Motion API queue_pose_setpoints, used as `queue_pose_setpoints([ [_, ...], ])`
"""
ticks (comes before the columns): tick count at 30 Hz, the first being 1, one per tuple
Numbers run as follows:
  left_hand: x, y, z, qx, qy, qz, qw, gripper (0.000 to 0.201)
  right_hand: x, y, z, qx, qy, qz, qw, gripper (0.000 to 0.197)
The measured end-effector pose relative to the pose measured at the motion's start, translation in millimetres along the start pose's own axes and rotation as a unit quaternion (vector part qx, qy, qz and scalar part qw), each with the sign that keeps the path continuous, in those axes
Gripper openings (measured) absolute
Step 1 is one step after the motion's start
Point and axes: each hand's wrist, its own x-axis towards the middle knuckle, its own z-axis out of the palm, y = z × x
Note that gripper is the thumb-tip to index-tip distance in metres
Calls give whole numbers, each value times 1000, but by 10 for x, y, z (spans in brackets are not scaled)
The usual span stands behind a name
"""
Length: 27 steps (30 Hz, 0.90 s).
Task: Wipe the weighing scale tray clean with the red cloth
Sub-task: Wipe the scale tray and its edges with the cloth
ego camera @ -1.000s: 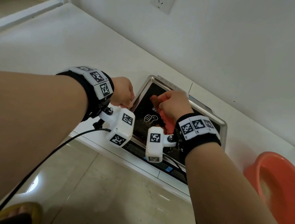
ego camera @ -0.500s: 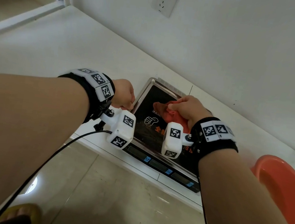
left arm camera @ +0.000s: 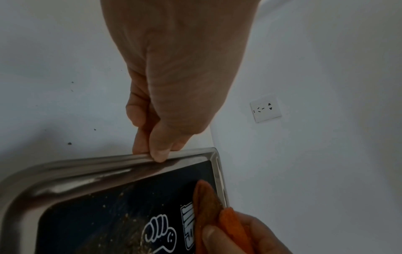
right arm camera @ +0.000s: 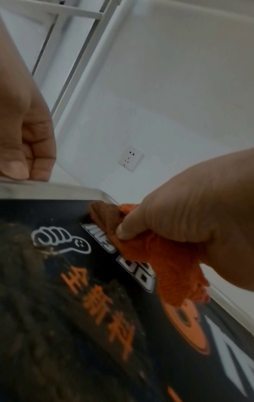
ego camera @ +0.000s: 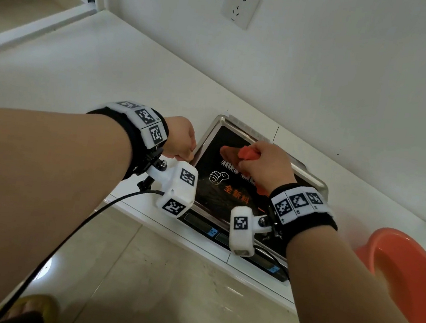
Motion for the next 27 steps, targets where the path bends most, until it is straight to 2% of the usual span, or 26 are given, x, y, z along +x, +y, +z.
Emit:
queue_pose_setpoints([
  [2,7,-14,0,-8,1,3,1000,25,-7,-84,38,10,14,0,1000,21],
  [4,15,-23,-2,-15,1,3,1000,21,-32,-177,83,-16,-4,-35,999,18],
  [6,19,-29,-7,-24,-4,3,1000,18,-47,-229,100,-24,-51,-72,996,18],
  [9,8,-15,-8,-27,-9,0,1000,17,-74,-238,10,-49,-162,-103,980,22],
  [11,8,-10,-12,-26,-10,-5,1000,17,-79,-215,-87,-69,-197,-109,972,24],
  [15,15,-14,-15,-32,-15,-12,999,17,-13,-130,-176,6,-119,-73,990,26],
  [18,15,-19,-20,-41,-14,-13,999,18,0,-189,-22,-13,-68,-65,995,26],
  [22,19,-26,-20,-48,-13,-11,999,18,-52,-327,189,-72,-77,-137,985,27],
  [27,17,-18,-6,-55,-12,-7,998,18,-109,-382,159,-93,-152,-208,962,33],
])
